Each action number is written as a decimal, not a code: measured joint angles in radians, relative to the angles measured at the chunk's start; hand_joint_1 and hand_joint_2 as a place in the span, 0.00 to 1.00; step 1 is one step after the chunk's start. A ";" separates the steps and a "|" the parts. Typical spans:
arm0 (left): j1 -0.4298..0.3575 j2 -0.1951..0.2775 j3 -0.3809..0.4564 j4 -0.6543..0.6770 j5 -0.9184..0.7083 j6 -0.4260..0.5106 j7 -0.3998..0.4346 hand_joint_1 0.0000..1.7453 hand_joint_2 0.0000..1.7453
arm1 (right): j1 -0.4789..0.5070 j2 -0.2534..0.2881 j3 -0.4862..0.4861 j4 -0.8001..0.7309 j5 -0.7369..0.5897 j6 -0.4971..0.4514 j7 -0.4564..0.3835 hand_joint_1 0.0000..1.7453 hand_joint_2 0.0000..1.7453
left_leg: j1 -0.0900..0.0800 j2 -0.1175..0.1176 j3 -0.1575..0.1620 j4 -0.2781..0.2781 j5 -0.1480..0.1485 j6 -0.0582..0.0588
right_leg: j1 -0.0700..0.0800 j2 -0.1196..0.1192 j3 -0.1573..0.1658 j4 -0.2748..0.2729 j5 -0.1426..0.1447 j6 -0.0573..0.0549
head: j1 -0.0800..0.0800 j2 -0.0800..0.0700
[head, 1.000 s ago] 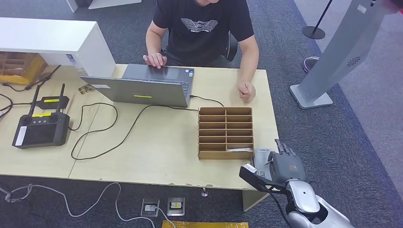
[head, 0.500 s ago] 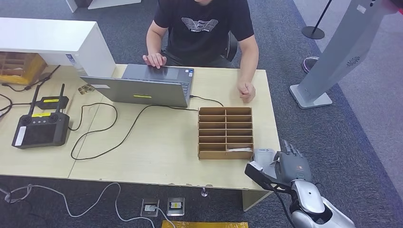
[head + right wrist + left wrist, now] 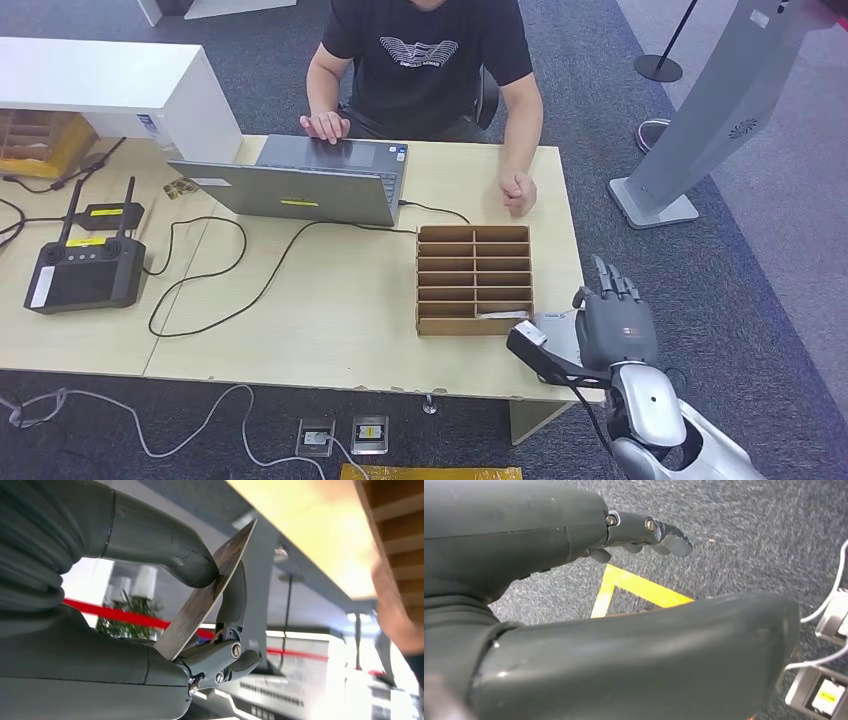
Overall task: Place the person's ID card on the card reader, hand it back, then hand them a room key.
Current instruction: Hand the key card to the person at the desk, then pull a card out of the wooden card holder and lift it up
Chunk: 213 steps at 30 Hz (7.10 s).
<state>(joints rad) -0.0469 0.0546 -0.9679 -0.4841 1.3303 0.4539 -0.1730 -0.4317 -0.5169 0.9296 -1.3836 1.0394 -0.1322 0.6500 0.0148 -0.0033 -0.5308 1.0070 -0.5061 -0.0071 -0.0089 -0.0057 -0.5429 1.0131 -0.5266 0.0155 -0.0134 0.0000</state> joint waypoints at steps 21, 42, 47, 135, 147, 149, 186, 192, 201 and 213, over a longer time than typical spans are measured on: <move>-0.056 0.000 -0.145 -0.001 -0.033 0.011 0.024 0.00 0.00 | -0.214 0.125 0.097 -0.090 0.034 0.021 -0.125 1.00 1.00 | 0.001 0.000 -0.001 0.000 0.000 0.000 | 0.001 0.000 0.000 0.001 0.000 0.000 | 0.000 0.000; -0.062 0.017 -0.227 -0.050 -0.071 0.039 0.057 0.00 0.00 | -0.240 0.304 0.161 0.167 0.045 0.004 -0.142 0.00 1.00 | 0.000 0.000 -0.001 0.000 0.000 0.000 | 0.000 0.000 0.000 0.001 0.000 0.000 | 0.000 0.000; -0.061 0.018 -0.234 -0.070 -0.071 0.055 0.057 0.00 0.00 | -0.240 0.304 0.161 0.188 0.087 0.006 -0.123 0.00 0.00 | 0.000 0.000 -0.001 0.000 0.000 0.000 | 0.000 0.000 -0.001 0.001 0.000 0.000 | 0.000 0.000; -0.062 0.027 -0.283 -0.003 -0.003 -0.001 0.034 0.00 0.00 | -0.011 0.294 0.101 0.097 0.163 0.031 -0.005 0.00 1.00 | 0.000 0.001 -0.001 0.000 0.000 0.000 | 0.000 0.001 -0.001 0.000 0.000 0.000 | 0.000 0.000; -0.063 0.026 -0.283 -0.003 -0.007 -0.002 0.042 0.00 0.00 | -0.021 0.320 0.102 0.161 0.154 0.069 -0.005 0.00 1.00 | 0.000 0.001 -0.001 0.000 0.000 0.000 | 0.001 0.001 -0.001 0.001 0.000 0.000 | 0.000 0.000; -0.063 0.026 -0.283 -0.003 -0.011 0.000 0.043 0.00 0.00 | -0.022 0.321 0.102 0.172 0.154 0.073 -0.003 0.00 1.00 | 0.000 0.001 -0.001 0.000 0.000 0.000 | 0.000 0.001 -0.001 0.001 0.000 0.000 | 0.000 0.000; -0.059 0.028 -0.283 -0.003 -0.032 0.008 0.049 0.00 0.00 | -0.023 0.310 0.031 0.210 0.204 0.095 0.010 0.00 1.00 | 0.000 0.001 -0.001 0.000 0.000 0.000 | 0.000 0.001 -0.002 0.000 0.000 0.000 | 0.000 0.000; -0.058 0.028 -0.283 -0.003 -0.032 0.007 0.055 0.00 0.00 | -0.022 0.310 0.031 0.221 0.196 0.093 0.009 0.00 1.00 | 0.000 0.001 -0.001 0.000 0.000 0.000 | 0.000 0.001 -0.002 0.000 0.000 0.000 | 0.000 0.000; -0.058 0.028 -0.283 -0.008 -0.032 0.014 0.055 0.00 0.00 | -0.020 0.310 0.031 0.228 0.187 0.097 0.008 0.56 1.00 | 0.000 0.001 -0.001 0.000 0.000 0.000 | 0.000 0.001 -0.002 0.000 0.000 0.000 | 0.000 0.000; -0.057 0.033 -0.283 -0.031 -0.037 0.039 0.055 0.00 0.00 | -0.013 0.309 0.031 0.228 0.175 0.121 0.008 1.00 1.00 | 0.000 0.001 -0.001 0.000 0.000 0.000 | 0.000 0.001 -0.002 0.000 0.000 0.000 | 0.000 0.000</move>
<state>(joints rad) -0.1037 0.0876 -1.2512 -0.5153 1.2937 0.4930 -0.1181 -0.4442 -0.2074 0.9606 -1.1551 1.2139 -0.0108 0.6580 0.0152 -0.0026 -0.5316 1.0069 -0.5060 -0.0075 -0.0084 -0.0046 -0.5445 1.0135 -0.5264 0.0151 -0.0134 0.0000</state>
